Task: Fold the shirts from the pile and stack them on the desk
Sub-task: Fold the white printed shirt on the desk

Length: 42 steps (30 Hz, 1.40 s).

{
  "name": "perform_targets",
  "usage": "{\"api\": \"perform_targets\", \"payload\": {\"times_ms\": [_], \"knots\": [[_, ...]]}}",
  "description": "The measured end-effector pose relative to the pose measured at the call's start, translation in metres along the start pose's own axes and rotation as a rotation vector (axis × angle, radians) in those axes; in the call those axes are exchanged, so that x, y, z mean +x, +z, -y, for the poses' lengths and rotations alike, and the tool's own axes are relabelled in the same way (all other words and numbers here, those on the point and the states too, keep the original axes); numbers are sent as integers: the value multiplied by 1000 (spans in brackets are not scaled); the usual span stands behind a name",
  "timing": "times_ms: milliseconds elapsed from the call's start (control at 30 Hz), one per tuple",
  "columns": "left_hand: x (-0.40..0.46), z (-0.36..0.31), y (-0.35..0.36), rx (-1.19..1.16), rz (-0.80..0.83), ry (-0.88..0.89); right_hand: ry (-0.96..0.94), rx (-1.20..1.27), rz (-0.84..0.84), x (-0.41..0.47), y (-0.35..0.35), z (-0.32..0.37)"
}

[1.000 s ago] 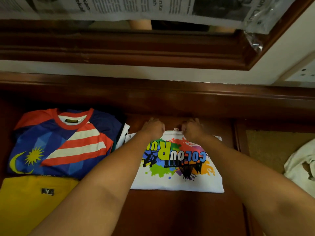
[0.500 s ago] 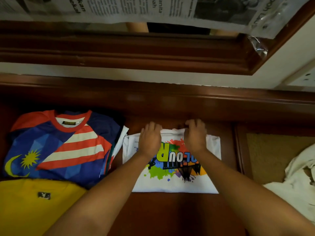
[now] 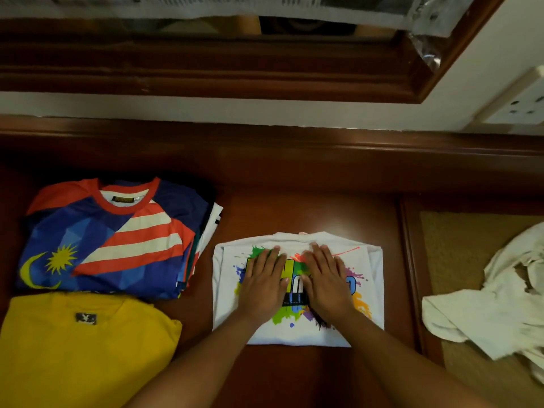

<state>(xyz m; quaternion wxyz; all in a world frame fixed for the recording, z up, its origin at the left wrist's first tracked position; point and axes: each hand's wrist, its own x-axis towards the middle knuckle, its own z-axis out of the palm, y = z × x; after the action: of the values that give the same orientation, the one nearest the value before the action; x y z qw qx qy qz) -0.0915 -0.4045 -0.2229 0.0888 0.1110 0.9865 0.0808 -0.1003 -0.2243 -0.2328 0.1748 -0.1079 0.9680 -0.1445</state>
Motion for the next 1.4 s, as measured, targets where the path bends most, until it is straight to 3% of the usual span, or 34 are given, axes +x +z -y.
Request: {"api": "perform_targets", "payload": {"times_ms": [233,367,600,833,1067,1167,1300,1400], "knots": [[40,-2,-8,-36,125,-113,69,-33,29,26,-17,0],[44,-3,-8,-72,94,-179,143,39,32,32,-24,6],[15,31,4,-29,75,-108,26,-33,58,12,-14,-9],[9,64,-12,-6,69,-315,292,86,-46,17,-30,-35],[-8,34,-5,-41,127,-132,8,74,67,-2,-12,9],[-11,49,-4,-35,125,-178,103,-2,30,-4,-17,-29],[-9,57,-17,14,105,-281,422,19,11,-16,-39,-73],[-14,33,-20,-64,125,-221,391,12,-31,-30,-37,-52]]}}
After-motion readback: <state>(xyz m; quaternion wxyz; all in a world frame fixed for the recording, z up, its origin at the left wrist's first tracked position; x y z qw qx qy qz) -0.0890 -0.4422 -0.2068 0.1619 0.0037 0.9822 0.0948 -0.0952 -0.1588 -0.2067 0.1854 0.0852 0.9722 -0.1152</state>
